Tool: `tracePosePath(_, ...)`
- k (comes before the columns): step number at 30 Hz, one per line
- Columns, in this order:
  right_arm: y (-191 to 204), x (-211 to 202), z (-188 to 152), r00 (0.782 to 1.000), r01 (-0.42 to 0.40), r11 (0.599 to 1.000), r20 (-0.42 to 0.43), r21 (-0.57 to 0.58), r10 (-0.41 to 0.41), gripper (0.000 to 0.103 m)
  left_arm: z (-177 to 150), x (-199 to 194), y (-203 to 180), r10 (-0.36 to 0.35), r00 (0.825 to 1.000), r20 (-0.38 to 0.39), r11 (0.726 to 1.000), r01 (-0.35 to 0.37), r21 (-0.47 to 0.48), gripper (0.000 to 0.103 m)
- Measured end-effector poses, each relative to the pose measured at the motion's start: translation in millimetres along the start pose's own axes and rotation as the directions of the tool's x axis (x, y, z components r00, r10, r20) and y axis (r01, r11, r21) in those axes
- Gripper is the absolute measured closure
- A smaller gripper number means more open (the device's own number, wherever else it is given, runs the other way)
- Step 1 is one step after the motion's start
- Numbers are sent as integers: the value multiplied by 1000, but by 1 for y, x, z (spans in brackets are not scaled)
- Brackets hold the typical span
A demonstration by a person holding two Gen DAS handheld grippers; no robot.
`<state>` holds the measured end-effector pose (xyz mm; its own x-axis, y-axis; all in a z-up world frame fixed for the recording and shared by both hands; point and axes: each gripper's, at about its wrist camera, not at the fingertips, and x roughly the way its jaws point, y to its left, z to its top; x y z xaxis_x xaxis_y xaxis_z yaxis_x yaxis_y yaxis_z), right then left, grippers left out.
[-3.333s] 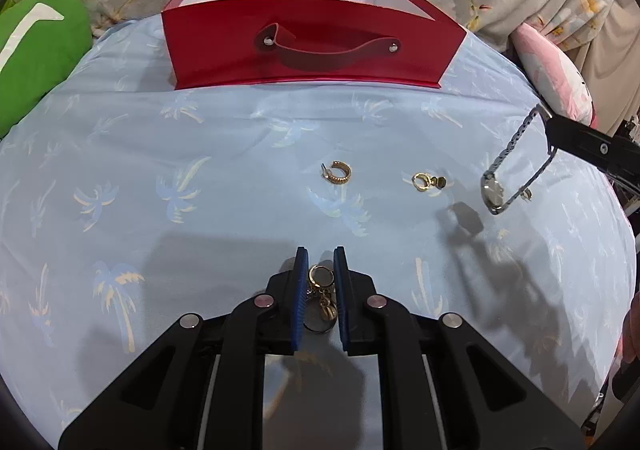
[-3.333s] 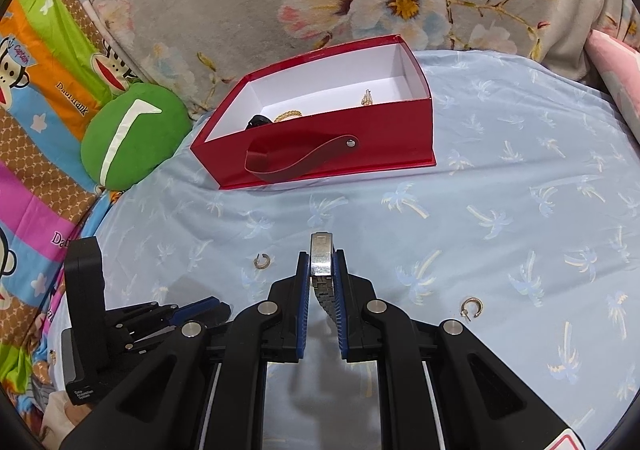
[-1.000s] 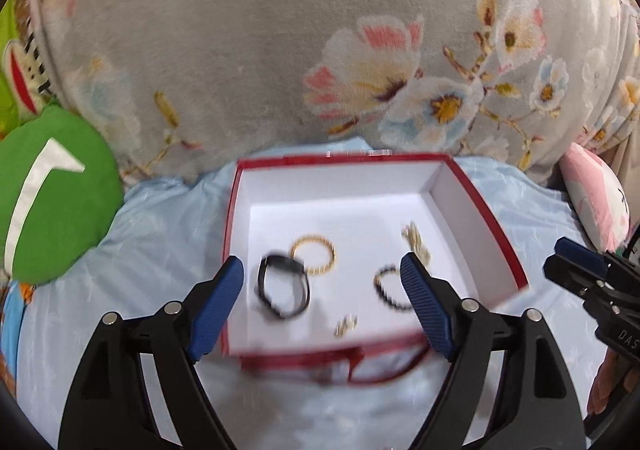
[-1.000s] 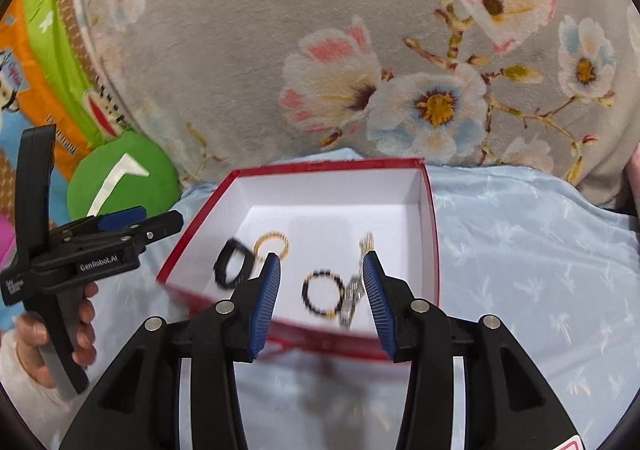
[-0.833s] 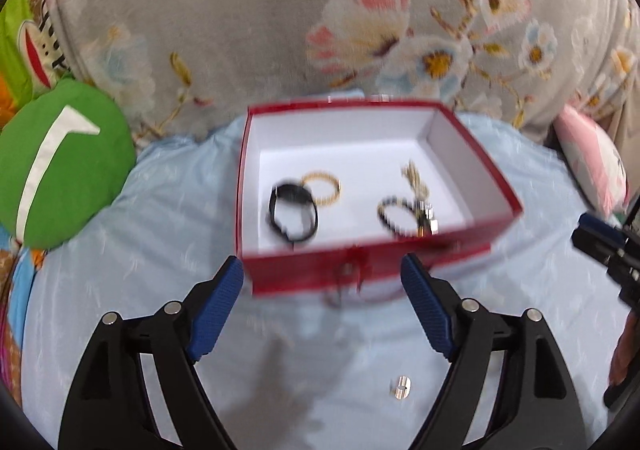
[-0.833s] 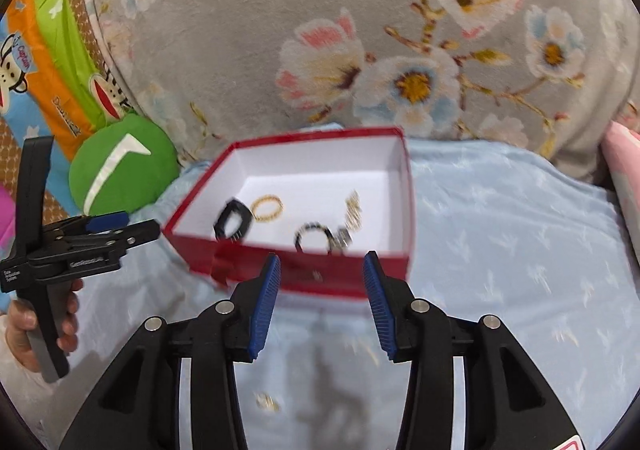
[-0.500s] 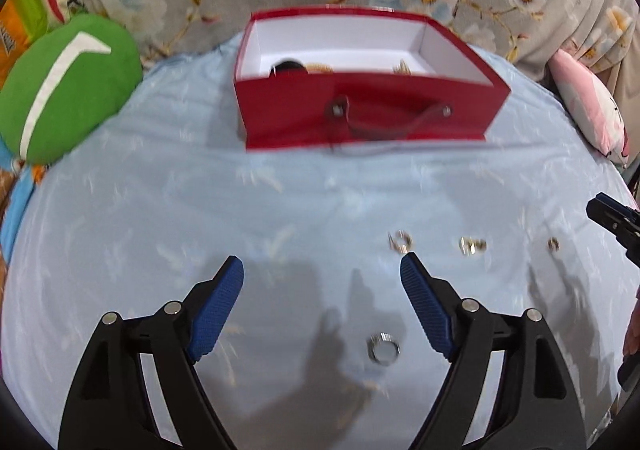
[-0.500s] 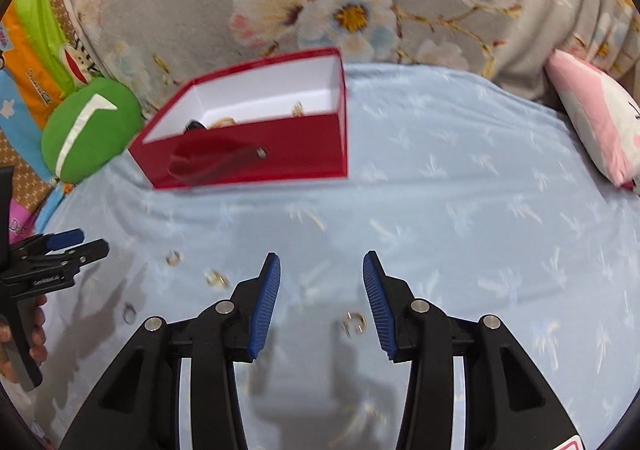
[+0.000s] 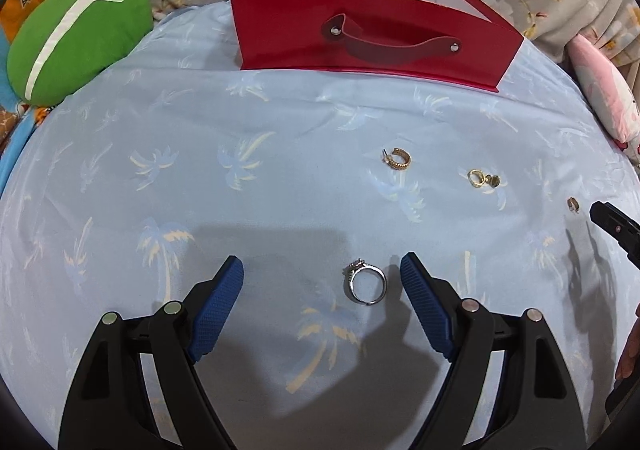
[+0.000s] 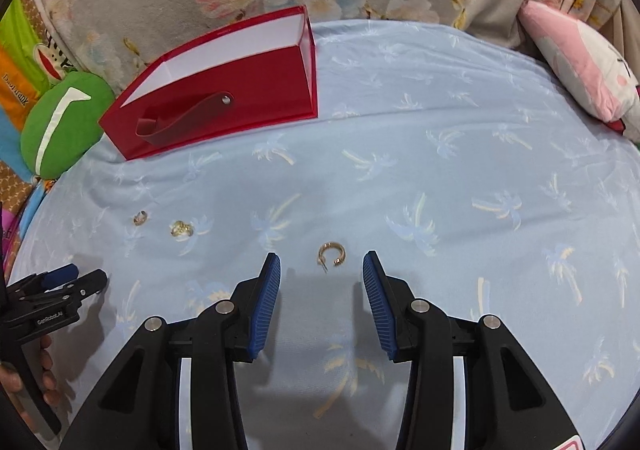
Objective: Organize jewelry
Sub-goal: 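Move both tools back to the remaining jewelry on the sheet, then lower the left tool onto the silver ring and close it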
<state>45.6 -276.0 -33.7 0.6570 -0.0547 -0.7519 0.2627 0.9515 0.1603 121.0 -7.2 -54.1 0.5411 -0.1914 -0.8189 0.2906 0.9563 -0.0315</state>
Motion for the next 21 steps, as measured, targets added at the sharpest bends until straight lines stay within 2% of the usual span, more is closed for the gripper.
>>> tracePosePath(7, 0, 11, -5, 1000, 3, 1000, -22, 9, -3, 60, 0, -1, -1, 3, 1000, 18, 1000, -3, -19, 26)
tracePosePath(11, 2, 15, -3, 1000, 5, 1000, -25, 3, -4, 60, -3, -2, -6, 15, 999, 38, 1000, -16, 6, 37)
tracePosePath(15, 1, 21, 1, 1000, 14, 1000, -24, 6, -14, 60, -4, -5, -9, -21, 999, 46, 1000, 20, 18, 47)
tracePosePath(21, 2, 28, 4, 1000, 19, 1000, -24, -1, -19, 60, -4, -6, -6, -50, 998, 46, 999, 51, -1, 48)
